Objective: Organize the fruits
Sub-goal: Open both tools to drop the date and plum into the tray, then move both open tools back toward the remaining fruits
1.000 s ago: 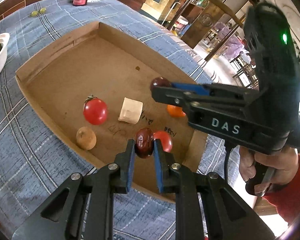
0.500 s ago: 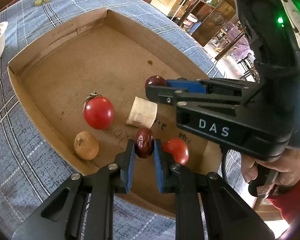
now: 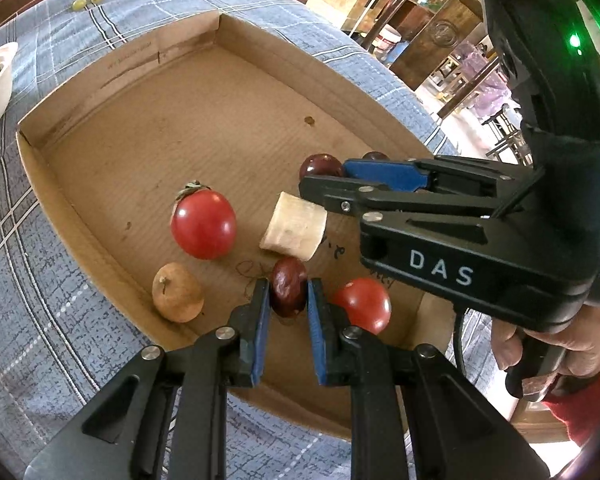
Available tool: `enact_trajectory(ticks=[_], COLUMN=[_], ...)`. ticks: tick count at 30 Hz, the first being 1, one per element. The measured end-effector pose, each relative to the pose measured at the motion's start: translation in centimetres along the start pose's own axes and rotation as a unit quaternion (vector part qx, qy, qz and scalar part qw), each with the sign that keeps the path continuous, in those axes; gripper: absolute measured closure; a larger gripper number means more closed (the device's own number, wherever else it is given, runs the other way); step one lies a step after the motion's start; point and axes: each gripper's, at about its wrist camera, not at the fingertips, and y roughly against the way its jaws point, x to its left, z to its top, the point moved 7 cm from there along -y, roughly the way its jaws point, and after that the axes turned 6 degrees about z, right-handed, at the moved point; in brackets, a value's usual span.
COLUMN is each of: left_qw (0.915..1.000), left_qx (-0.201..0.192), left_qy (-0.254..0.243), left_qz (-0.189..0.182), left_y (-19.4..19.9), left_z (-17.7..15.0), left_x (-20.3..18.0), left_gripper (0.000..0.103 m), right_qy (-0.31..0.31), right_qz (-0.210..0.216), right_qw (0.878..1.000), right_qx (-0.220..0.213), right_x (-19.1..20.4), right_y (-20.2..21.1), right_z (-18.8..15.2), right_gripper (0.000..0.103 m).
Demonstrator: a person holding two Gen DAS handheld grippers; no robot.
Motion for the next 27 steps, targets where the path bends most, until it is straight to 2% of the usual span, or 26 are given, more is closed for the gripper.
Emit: enact_trajectory(ticks=[2,5,7,8,15,19,27], left_qw=[1.0,0.9999,0.9997,0.9997,0.9989,0.998,0.9959], left_qx=[-0.003,-0.01,-0.017,-0.02,-0.04,-0.052,-0.059], left_qy=[0.004,0.007,0.008,0.009,0.018,0.033,0.069], left_qz=[-0.005,-0.011,-0.013,-0.013,-0.018,-0.015,-0.001], left_y=[0.2,1.2,1.9,2.1,4.6,5.9,7.9], left_z=[0.0,-0.3,-0.3,-0.4,-0.7,-1.0,-4.3], left_x=[0.1,0.6,0.8,0.9,2.0,3.6,7.5], left_gripper=[0.082,0.076,0.064,0.062,0.061,0.06,0.059], right_qy=[-0.001,-0.003,-0.004,-0.004,-0.005,-0.015,-0.016], right_qz=[0.0,-0.001,-0.003,-0.005,-0.011,-0.005,0.02], right_qw=[1.0,1.0,1.0,1.0,0.998,0.996,0.995], right_qx=[-0.007,-0.016,-0.024,-0.03,-0.066,-0.085,-0.098], right_x=[0.0,0.1,0.2,0.3,1.3,1.9,5.2], right_y=[0.5,1.4,2.2,2.6,5.6,7.1,8.2], right_z=[0.0,0.0,0.0,0.0,0.0,-0.3,-1.4], right_gripper=[0.053,0.053,0.053,0.052,0.04,0.037,0.035])
